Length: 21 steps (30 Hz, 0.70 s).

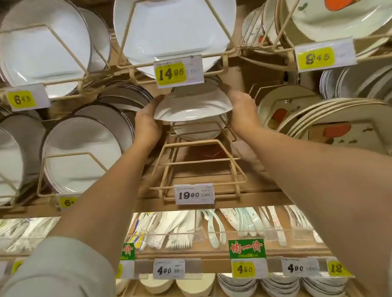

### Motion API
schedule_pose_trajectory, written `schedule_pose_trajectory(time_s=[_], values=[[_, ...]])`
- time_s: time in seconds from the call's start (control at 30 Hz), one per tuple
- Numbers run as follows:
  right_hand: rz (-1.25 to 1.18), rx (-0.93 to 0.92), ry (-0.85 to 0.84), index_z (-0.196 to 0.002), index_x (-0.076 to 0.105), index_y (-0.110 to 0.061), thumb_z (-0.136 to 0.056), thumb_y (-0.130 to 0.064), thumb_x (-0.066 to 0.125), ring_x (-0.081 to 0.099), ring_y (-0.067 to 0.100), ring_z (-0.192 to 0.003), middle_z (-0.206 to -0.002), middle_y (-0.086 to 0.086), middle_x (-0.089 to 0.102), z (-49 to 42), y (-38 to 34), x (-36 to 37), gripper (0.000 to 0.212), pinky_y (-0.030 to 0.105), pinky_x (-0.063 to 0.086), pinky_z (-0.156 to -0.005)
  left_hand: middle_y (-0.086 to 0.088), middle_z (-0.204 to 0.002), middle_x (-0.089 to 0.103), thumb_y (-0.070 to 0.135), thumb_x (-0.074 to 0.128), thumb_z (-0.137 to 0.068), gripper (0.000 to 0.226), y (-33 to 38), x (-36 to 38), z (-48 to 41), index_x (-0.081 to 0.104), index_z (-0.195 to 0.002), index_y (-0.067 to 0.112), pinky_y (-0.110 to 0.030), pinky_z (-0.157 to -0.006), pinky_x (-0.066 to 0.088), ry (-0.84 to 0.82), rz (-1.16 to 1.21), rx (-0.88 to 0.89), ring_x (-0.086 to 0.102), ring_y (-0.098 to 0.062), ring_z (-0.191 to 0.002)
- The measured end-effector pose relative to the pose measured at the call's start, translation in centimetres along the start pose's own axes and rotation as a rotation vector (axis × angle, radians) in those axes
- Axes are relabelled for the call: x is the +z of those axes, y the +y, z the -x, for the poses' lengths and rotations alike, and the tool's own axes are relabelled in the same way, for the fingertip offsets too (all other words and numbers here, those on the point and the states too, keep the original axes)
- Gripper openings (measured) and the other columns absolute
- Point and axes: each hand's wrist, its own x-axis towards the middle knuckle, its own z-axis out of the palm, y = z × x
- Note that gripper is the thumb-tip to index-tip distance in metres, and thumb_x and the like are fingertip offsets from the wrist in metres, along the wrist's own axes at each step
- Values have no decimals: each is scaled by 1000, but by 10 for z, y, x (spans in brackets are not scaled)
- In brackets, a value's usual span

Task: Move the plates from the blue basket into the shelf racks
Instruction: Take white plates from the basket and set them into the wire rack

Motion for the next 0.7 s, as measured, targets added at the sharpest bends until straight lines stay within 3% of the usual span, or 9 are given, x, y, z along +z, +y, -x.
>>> schedule_pose_trajectory(time_s=[0.07,0.13,0.2,0.33,0.43,0.53,0.57,0.7], values=[[39,41,4,-134,53,-25,-93,-3,45,57,26,-107,-116,8,62,-10,2,4,47,26,42,-78,-6,-121,65,-4,56,-84,49,-6,9,-20,59,-130,13,-12,-87,39,-7,-31,-18,60,-24,-113],[92,102,-5,-133,54,-20,-91,3,46,58,25,-106,-115,9,62,-22,6,10,49,26,41,-77,-10,-120,67,-2,59,-83,47,-12,17,-37,61,-128,13,-22,-89,42,-29,-81,0,61,-25,-113],[121,142,-30,-132,56,-17,-93,1,47,58,21,-105,-114,7,61,-36,11,14,45,24,42,-80,-12,-117,69,-1,57,-84,43,-18,24,-49,63,-124,12,-26,-90,44,-38,-91,0,62,-27,-111],[125,228,-43,-110,66,-10,-97,-14,51,59,29,-106,-112,13,65,-61,11,14,21,25,37,-75,-20,-104,68,9,51,-91,23,-26,38,-63,65,-110,8,-46,-84,53,-81,-37,-114,62,-36,-101],[77,290,-114,-113,66,-13,-95,-18,55,59,30,-106,-116,13,64,-78,7,11,22,32,46,-82,-16,-104,67,11,55,-89,21,-31,42,-70,67,-105,8,-42,-84,53,-48,29,-186,61,-33,-100],[-6,388,-263,-113,61,-18,-94,-13,56,61,23,-80,-109,9,60,-94,1,9,20,31,52,-62,-15,-109,67,16,59,-88,23,-35,40,-76,68,-107,7,-38,-89,52,-41,38,-244,61,-31,-104],[5,447,-330,-120,57,-14,-95,-12,55,60,24,-80,-111,11,59,-98,-1,9,25,31,50,-56,-15,-112,66,17,59,-89,25,-37,41,-78,68,-110,7,-39,-91,51,-52,50,-267,61,-31,-107],[28,610,-442,-136,43,1,-97,-9,53,58,41,-113,-131,25,53,-106,-6,12,41,38,51,-52,-17,-117,64,21,52,-95,30,-40,51,-76,61,-117,3,-39,-94,49,-82,-20,-296,59,-33,-111]])
